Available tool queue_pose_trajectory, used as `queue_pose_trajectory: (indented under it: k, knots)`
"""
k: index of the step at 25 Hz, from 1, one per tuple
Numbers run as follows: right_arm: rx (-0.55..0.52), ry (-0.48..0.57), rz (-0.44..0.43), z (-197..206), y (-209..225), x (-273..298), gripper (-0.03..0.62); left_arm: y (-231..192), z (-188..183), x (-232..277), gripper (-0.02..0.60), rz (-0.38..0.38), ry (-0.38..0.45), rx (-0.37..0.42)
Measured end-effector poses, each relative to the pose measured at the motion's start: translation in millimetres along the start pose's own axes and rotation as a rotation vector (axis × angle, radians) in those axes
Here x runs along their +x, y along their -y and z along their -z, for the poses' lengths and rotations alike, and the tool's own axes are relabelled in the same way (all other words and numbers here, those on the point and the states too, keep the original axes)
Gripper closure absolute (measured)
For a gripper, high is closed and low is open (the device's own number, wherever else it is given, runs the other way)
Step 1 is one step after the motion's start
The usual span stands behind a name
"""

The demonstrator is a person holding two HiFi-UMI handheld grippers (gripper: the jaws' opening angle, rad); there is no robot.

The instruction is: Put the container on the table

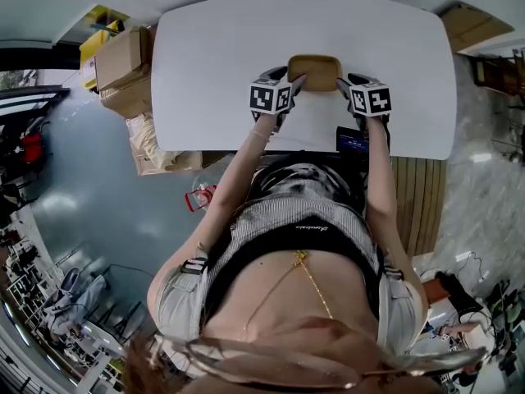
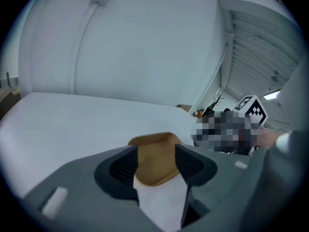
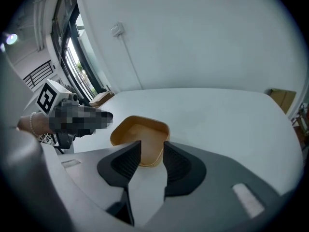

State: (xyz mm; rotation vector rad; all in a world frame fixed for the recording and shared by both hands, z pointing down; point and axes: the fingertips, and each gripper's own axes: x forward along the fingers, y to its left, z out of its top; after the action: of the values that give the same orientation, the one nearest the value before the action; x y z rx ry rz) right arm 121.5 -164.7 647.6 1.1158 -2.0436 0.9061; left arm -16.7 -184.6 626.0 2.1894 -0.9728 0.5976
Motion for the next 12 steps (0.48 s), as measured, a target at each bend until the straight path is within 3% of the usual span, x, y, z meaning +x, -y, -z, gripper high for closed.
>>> queue_pose_trajectory:
  k: [3, 5, 7, 12]
  knots:
    - [-0.043, 0.013, -0.024, -3, -11, -4, 0.502, 16, -12, -9, 0.411, 0.054, 0.06, 0.061]
    - [-0.073, 0.03, -0.039, -7, -19, -9, 0.568, 28, -18, -13, 0.502, 0.092, 0.092, 0.084]
    - [-0.085, 0.061, -0.047, -15, -28, -16, 0.568, 37, -22, -17, 0.581, 0.115, 0.121, 0.096]
    - [-0.094, 0.149, -0.04, -34, -42, -31, 0.568, 53, -31, -27, 0.581, 0.132, 0.166, 0.113]
